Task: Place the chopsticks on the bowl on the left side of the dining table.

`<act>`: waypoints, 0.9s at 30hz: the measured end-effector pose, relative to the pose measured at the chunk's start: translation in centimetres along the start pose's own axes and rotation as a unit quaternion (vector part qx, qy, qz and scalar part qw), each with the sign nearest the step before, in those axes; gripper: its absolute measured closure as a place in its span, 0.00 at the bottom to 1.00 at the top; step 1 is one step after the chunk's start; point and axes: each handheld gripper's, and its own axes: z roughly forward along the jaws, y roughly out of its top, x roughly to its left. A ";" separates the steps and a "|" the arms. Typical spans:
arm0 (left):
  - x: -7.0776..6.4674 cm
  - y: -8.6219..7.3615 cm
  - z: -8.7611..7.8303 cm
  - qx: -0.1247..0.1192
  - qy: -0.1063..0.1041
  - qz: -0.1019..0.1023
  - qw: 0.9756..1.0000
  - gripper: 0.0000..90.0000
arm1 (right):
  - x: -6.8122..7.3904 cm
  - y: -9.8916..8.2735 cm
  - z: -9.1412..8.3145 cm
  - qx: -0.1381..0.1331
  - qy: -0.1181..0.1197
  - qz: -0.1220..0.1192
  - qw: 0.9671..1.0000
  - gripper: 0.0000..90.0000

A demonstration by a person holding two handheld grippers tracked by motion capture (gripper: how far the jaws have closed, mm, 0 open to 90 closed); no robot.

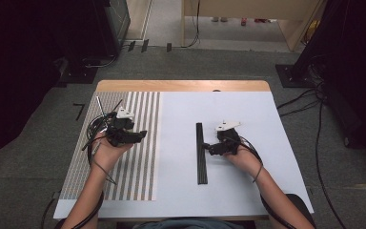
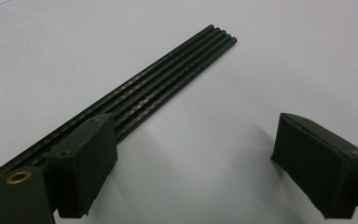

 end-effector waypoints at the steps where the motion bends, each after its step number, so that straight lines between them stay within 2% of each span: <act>1: -0.1 0.0 0.1 -0.002 0.002 0.000 1.000 0.42 | 0.0 0.0 0.0 0.000 0.000 0.000 1.000 0.15; 14: -1.3 -0.2 0.9 -0.009 0.005 0.003 1.000 0.42 | 0.0 0.0 0.0 0.000 0.000 0.000 1.000 0.15; 21: -2.2 -0.3 1.8 0.000 -0.008 0.010 1.000 0.42 | 0.0 0.0 0.0 0.001 0.000 0.000 1.000 0.15; 27: -3.1 -0.2 2.5 -0.004 -0.006 0.016 1.000 0.42 | 0.0 0.0 0.0 0.001 0.000 0.001 1.000 0.15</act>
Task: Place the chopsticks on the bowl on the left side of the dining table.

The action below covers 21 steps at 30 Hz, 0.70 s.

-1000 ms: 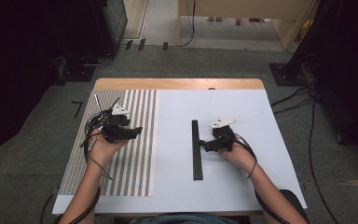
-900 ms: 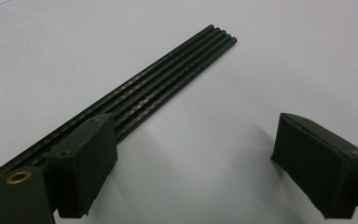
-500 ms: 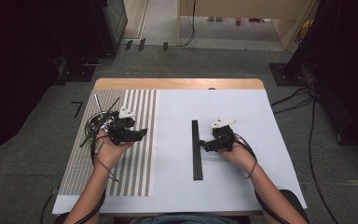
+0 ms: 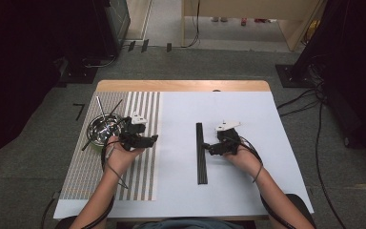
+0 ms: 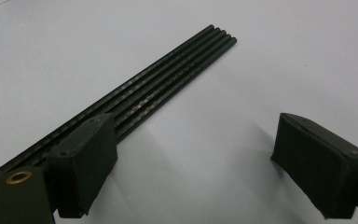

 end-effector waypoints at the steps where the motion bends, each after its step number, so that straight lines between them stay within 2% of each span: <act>1: -0.1 0.0 0.1 0.000 0.001 0.002 1.000 0.42 | 0.0 0.0 0.0 0.000 0.000 0.000 1.000 0.15; 11: -1.7 0.2 0.8 -0.003 0.003 0.017 1.000 0.41 | 0.0 0.0 0.0 0.000 0.000 -0.001 1.000 0.15; 21: -2.8 0.2 1.5 -0.002 -0.011 0.014 1.000 0.40 | 0.0 0.0 0.0 0.000 0.000 -0.001 1.000 0.15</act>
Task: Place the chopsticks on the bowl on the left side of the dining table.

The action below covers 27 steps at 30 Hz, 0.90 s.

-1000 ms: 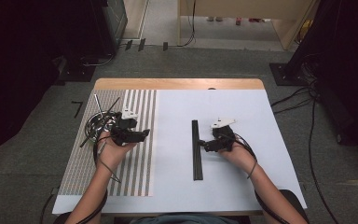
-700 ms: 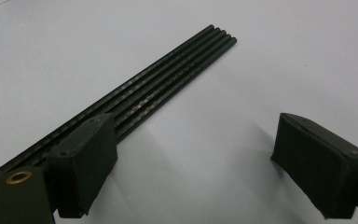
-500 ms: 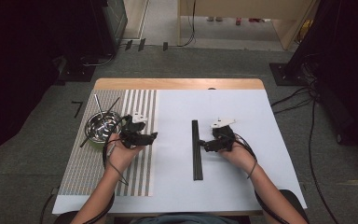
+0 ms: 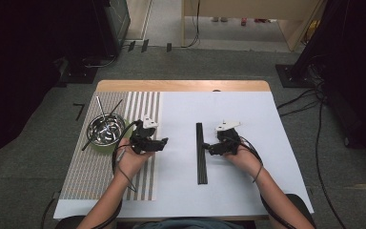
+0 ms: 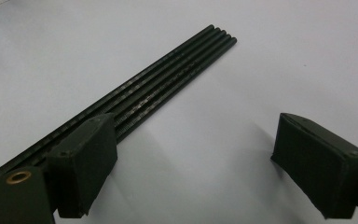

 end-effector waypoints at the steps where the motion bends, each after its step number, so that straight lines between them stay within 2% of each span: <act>1: -0.1 0.0 0.0 0.000 0.000 0.001 1.000 0.40 | 0.0 0.0 0.0 0.000 0.000 0.000 1.000 0.15; 4: -0.4 0.1 0.2 -0.004 -0.001 -0.001 1.000 0.40 | 0.0 0.0 0.0 0.000 0.000 0.000 1.000 0.15; 20: -3.2 0.1 1.5 -0.009 -0.009 0.016 1.000 0.40 | 0.0 0.0 0.0 0.000 0.000 0.000 1.000 0.15; 27: -3.8 0.0 1.8 -0.017 -0.013 0.011 1.000 0.39 | 0.0 0.0 0.0 0.000 0.000 0.000 1.000 0.15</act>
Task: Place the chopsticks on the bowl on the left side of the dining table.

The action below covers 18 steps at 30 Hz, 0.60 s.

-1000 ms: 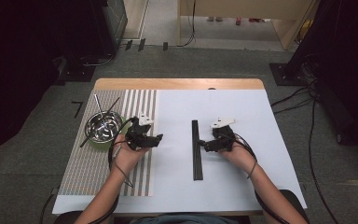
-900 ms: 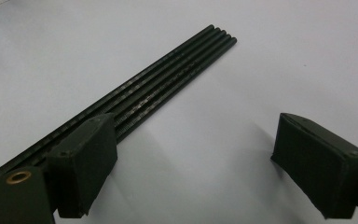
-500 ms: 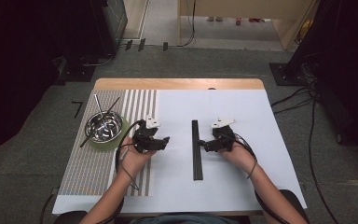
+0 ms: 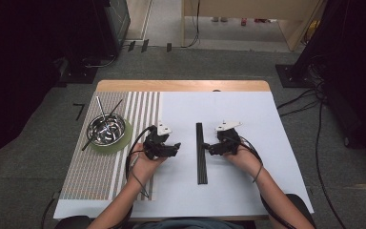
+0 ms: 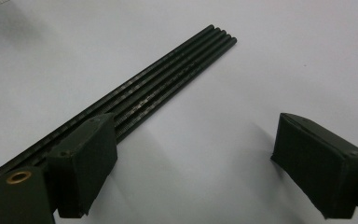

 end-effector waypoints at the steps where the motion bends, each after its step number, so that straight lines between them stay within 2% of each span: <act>1: -0.1 0.0 0.1 -0.002 0.001 0.000 1.000 0.39 | 0.0 0.0 0.0 0.000 0.000 0.000 1.000 0.15; 12: -1.6 -0.2 0.8 0.002 -0.008 0.012 1.000 0.39 | 0.0 0.0 0.0 0.000 0.000 0.000 1.000 0.15; 18: -2.1 -0.2 1.0 -0.001 -0.012 0.006 1.000 0.39 | 0.0 0.0 0.0 0.000 0.000 0.000 1.000 0.15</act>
